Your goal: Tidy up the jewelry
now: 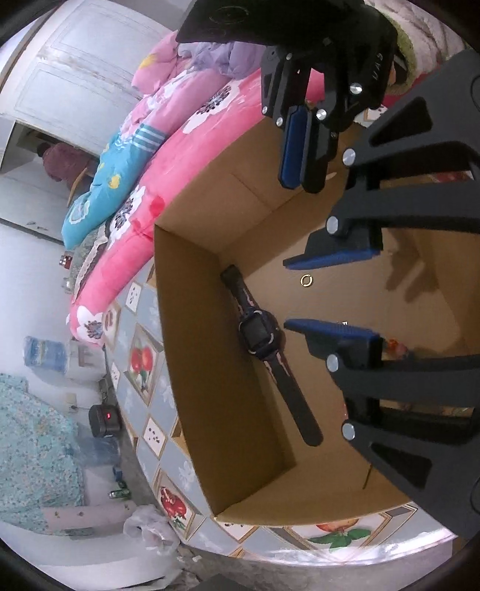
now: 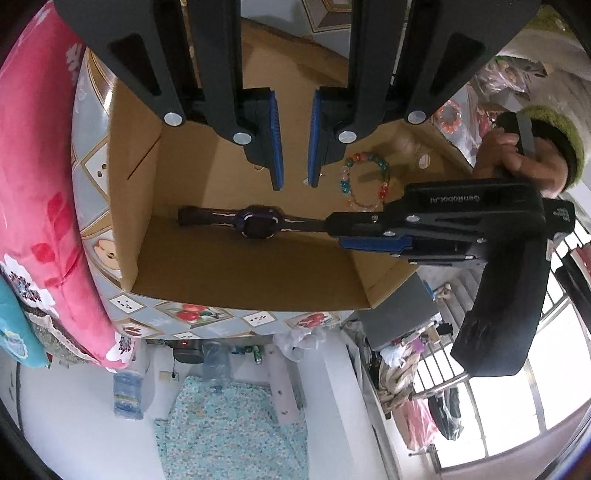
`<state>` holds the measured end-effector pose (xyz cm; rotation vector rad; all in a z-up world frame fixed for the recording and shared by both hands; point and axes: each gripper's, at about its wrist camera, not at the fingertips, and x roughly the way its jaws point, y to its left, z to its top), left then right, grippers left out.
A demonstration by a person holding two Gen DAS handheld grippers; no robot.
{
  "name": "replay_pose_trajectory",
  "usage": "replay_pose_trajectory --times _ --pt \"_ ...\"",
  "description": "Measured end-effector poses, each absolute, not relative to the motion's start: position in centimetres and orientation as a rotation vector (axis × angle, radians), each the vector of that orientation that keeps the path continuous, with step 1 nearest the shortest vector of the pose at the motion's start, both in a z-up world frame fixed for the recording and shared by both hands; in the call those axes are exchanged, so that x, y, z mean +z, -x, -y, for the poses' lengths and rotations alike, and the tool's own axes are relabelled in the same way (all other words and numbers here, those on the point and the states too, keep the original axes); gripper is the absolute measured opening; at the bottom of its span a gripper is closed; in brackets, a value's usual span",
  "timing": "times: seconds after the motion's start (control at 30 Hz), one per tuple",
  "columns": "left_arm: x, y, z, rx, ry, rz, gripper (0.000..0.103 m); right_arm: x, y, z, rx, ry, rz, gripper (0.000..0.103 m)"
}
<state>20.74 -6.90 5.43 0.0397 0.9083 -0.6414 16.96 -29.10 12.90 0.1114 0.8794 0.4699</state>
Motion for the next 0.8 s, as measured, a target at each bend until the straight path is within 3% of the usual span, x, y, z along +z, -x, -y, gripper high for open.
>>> replay_pose_trajectory --times 0.27,0.5,0.57,0.8 --pt "7.3 -18.5 5.3 -0.627 0.002 -0.808 0.026 14.9 -14.7 31.8 0.494 -0.2 -0.766 0.015" --pt "9.1 -11.4 1.9 -0.702 0.033 -0.636 0.026 16.2 -9.2 33.3 0.629 -0.253 -0.656 0.019" --pt "9.0 -9.4 0.9 -0.732 0.035 -0.612 0.027 15.8 -7.6 33.2 0.669 -0.259 -0.666 0.023" --pt "6.9 -4.5 -1.0 -0.754 0.041 -0.613 0.032 11.7 -5.1 31.1 0.666 -0.26 -0.788 0.024"
